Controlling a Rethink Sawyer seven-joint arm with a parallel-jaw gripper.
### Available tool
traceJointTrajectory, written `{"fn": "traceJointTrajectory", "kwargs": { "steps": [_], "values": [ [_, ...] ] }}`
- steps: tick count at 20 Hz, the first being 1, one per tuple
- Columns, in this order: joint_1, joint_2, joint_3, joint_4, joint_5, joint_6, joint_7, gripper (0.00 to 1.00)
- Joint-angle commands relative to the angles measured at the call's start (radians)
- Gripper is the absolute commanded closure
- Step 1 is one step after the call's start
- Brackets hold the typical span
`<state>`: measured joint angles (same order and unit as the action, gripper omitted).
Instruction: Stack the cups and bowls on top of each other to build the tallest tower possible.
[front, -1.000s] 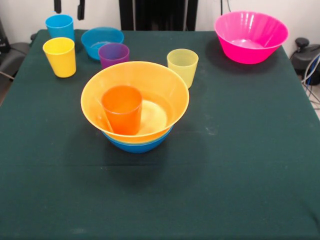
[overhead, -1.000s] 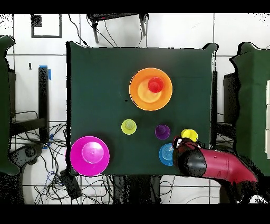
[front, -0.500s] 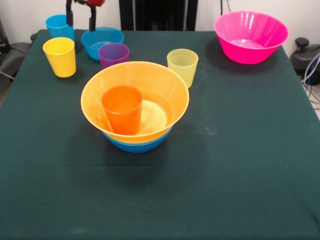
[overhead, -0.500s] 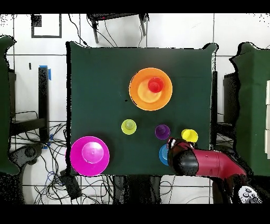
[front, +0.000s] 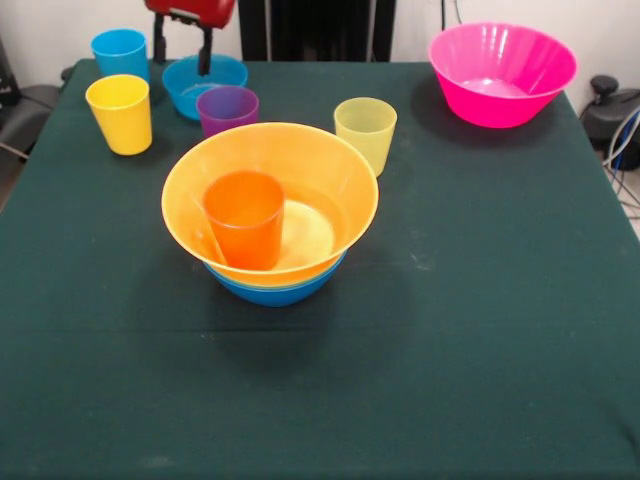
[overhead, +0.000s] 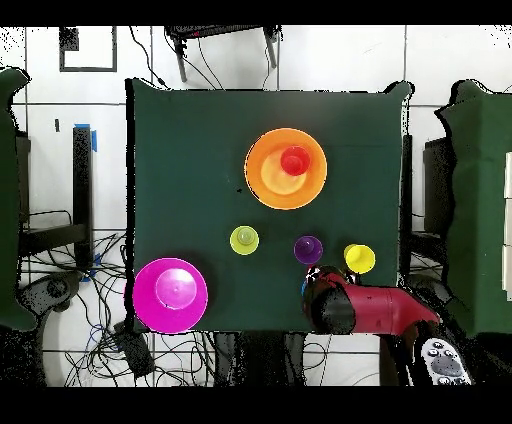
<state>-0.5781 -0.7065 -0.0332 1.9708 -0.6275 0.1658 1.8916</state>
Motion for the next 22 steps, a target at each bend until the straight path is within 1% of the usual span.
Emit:
{"fn": "traceJointTrajectory", "kwargs": {
  "steps": [1,4,5,8,10,11,12,13,16,17,18,21,22],
  "values": [
    [0.075,0.075,0.008,-0.034,0.032,-0.081,0.157,0.0],
    [0.093,0.063,0.008,-0.016,0.057,-0.077,0.164,0.0],
    [0.092,0.046,0.014,0.0,0.066,-0.065,0.16,0.0],
    [0.119,0.005,-0.019,0.019,0.074,-0.069,0.167,0.0],
    [0.1,-0.055,-0.001,0.058,0.09,-0.055,0.157,0.0],
    [0.074,-0.105,0.033,0.091,0.102,-0.012,0.129,0.0],
    [0.062,-0.123,0.048,0.106,0.108,0.001,0.115,0.0],
    [0.035,-0.141,0.075,0.128,0.114,0.019,0.094,0.0],
    [-0.005,-0.146,0.098,0.159,0.106,0.003,0.076,0.0],
    [-0.028,-0.16,0.117,0.176,0.109,0.009,0.064,0.0],
    [-0.036,-0.17,0.124,0.183,0.11,0.012,0.057,0.0],
    [-0.066,-0.257,0.16,0.225,0.129,0.071,0.008,0.0],
    [-0.071,-0.273,0.169,0.234,0.136,0.082,0.003,0.0]
  ]
}}
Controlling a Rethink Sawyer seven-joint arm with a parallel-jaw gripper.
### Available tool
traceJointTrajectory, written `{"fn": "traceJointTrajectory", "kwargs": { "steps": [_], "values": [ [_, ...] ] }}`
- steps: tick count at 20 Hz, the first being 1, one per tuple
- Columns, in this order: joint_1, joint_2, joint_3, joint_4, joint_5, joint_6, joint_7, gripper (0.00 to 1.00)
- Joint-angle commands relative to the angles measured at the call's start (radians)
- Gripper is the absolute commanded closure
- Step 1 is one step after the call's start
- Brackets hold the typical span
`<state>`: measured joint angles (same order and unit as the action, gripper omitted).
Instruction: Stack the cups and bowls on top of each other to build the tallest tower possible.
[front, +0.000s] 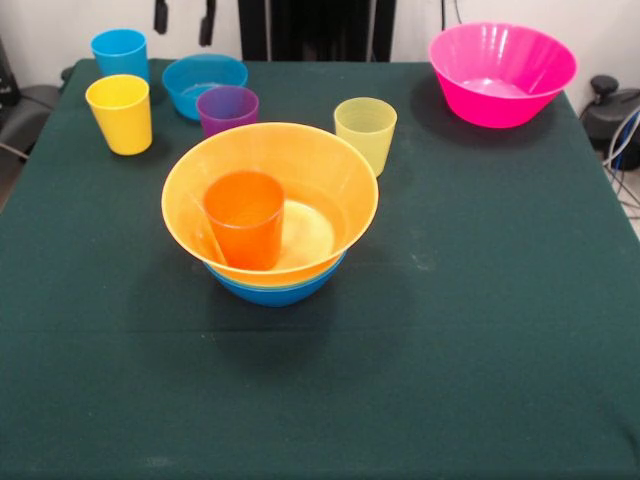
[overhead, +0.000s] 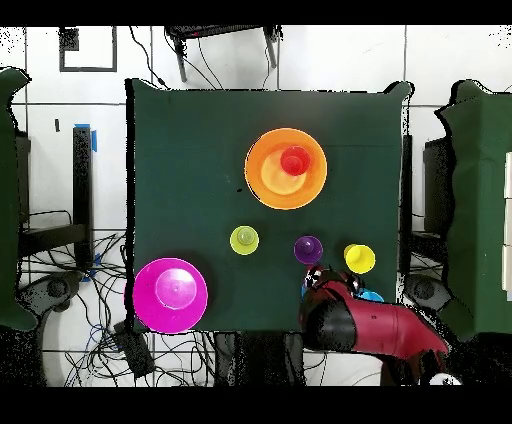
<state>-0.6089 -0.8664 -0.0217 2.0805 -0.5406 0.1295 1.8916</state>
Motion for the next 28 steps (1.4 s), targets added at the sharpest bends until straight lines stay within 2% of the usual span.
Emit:
{"fn": "traceJointTrajectory", "kwargs": {
  "steps": [1,3,6,8,13,19,24,26,28],
  "values": [
    [-0.035,-0.131,0.158,0.135,0.056,0.126,0.006,0.0],
    [0.011,-0.143,0.127,0.129,0.057,0.141,0.026,0.0],
    [0.096,-0.121,0.064,0.111,0.046,0.13,0.083,0.0],
    [0.144,-0.087,0.034,0.098,0.044,0.113,0.119,0.0],
    [0.323,0.056,-0.142,0.001,0.014,0.017,0.216,0.0],
    [0.43,0.133,-0.241,-0.045,0.044,-0.044,0.223,0.0],
    [0.434,0.159,-0.24,-0.053,0.081,-0.06,0.203,0.0],
    [0.393,0.162,-0.197,-0.039,0.096,-0.067,0.187,0.0],
    [0.292,0.154,-0.089,-0.004,0.107,-0.072,0.154,0.0]
  ]
}}
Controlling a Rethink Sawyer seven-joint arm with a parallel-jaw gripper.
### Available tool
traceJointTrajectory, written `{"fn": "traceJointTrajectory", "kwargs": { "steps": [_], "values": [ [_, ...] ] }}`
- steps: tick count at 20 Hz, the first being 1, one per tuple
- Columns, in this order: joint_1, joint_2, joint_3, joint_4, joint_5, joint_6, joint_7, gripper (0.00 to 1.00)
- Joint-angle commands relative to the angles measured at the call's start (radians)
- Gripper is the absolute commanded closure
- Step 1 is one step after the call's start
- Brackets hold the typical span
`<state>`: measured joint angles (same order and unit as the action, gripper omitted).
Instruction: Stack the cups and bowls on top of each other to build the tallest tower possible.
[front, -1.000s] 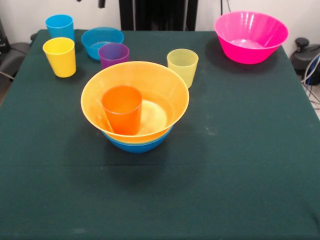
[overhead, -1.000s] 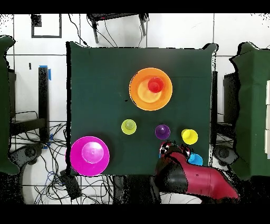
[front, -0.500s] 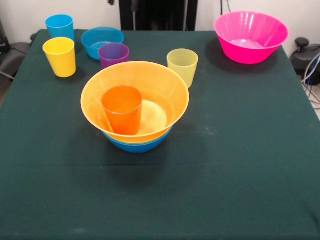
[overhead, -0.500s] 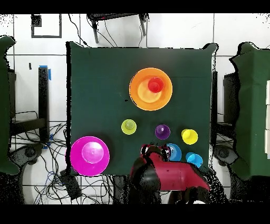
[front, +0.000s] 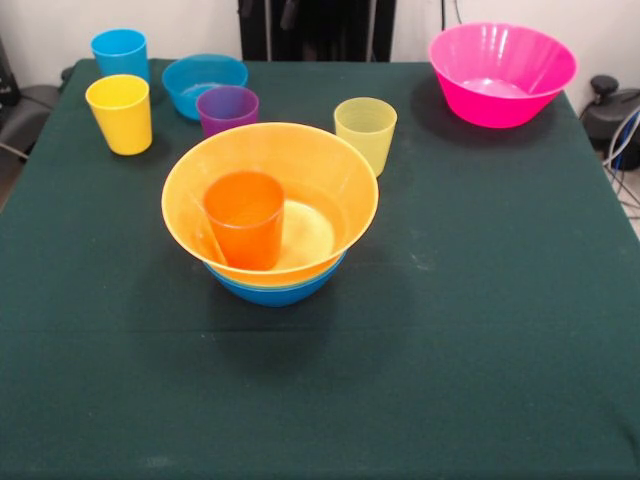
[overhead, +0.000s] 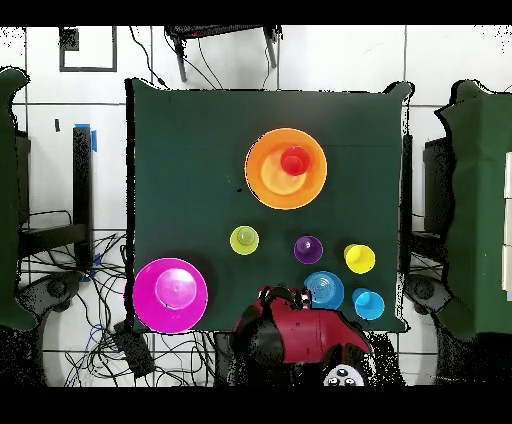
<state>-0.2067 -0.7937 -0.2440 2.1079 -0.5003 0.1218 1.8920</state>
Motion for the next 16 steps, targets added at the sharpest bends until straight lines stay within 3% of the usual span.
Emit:
{"fn": "traceJointTrajectory", "kwargs": {
  "steps": [1,7,11,16],
  "values": [
    [-0.171,0.077,0.195,-0.016,0.075,-0.059,0.136,0.0],
    [-0.263,0.121,0.255,-0.057,0.025,-0.073,0.081,0.0],
    [-0.222,0.214,0.186,-0.133,0.002,-0.172,0.108,0.0],
    [-0.232,0.281,0.2,-0.164,-0.007,-0.189,0.089,0.0]
  ]
}}
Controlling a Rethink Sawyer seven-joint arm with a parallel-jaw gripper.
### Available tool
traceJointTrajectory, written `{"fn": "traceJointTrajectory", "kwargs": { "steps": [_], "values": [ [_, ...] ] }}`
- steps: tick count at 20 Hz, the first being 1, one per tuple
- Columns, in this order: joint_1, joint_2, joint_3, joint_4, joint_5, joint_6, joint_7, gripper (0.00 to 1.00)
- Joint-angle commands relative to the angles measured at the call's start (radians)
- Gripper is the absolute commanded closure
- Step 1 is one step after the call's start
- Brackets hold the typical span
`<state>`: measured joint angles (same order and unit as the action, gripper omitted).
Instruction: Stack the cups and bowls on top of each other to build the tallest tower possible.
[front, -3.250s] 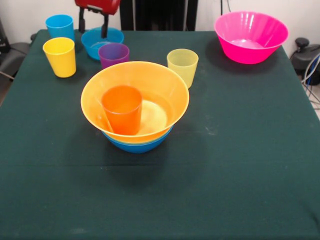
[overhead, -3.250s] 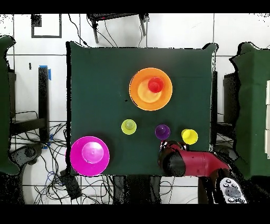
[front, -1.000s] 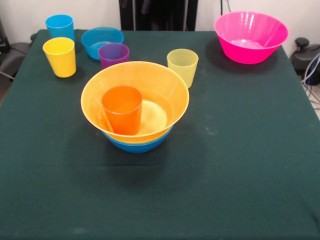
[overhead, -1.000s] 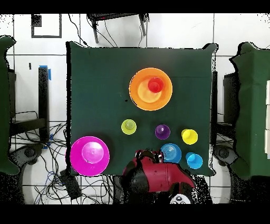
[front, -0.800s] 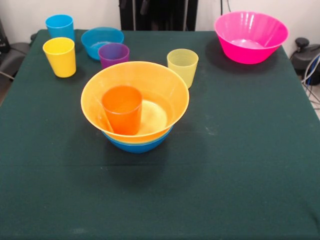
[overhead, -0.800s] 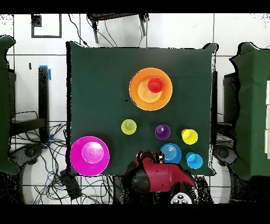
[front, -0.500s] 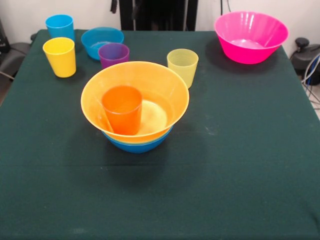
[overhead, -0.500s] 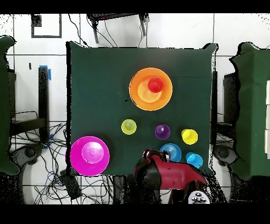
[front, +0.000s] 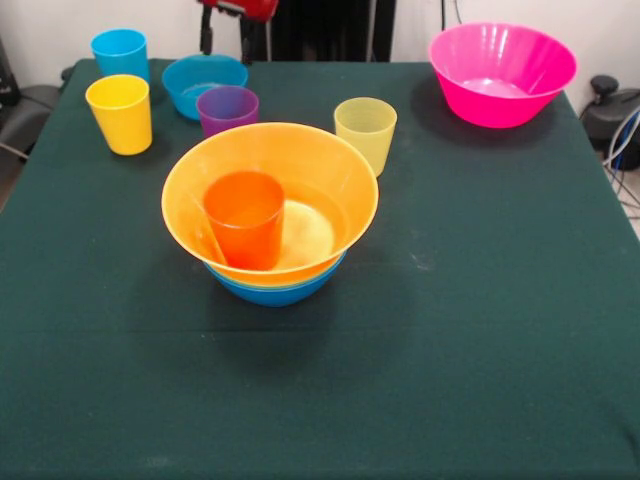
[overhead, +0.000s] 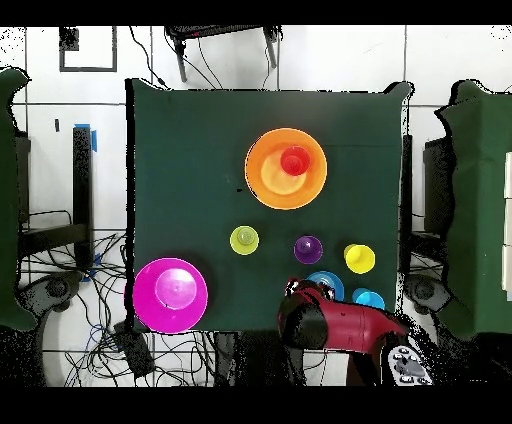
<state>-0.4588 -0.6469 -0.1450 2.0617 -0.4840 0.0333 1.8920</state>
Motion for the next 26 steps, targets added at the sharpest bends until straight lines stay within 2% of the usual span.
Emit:
{"fn": "traceJointTrajectory", "kwargs": {
  "steps": [1,7,13,16,26],
  "values": [
    [0.037,0.149,0.078,-0.128,-0.017,-0.12,0.098,0.0],
    [0.098,0.187,0.029,-0.161,-0.006,-0.151,0.093,0.0],
    [0.128,0.186,0.001,-0.164,0.01,-0.163,0.106,0.0],
    [0.135,0.157,-0.005,-0.149,0.017,-0.151,0.114,0.0],
    [0.081,0.142,0.058,-0.123,0.0,-0.132,0.105,0.0]
  ]
}}
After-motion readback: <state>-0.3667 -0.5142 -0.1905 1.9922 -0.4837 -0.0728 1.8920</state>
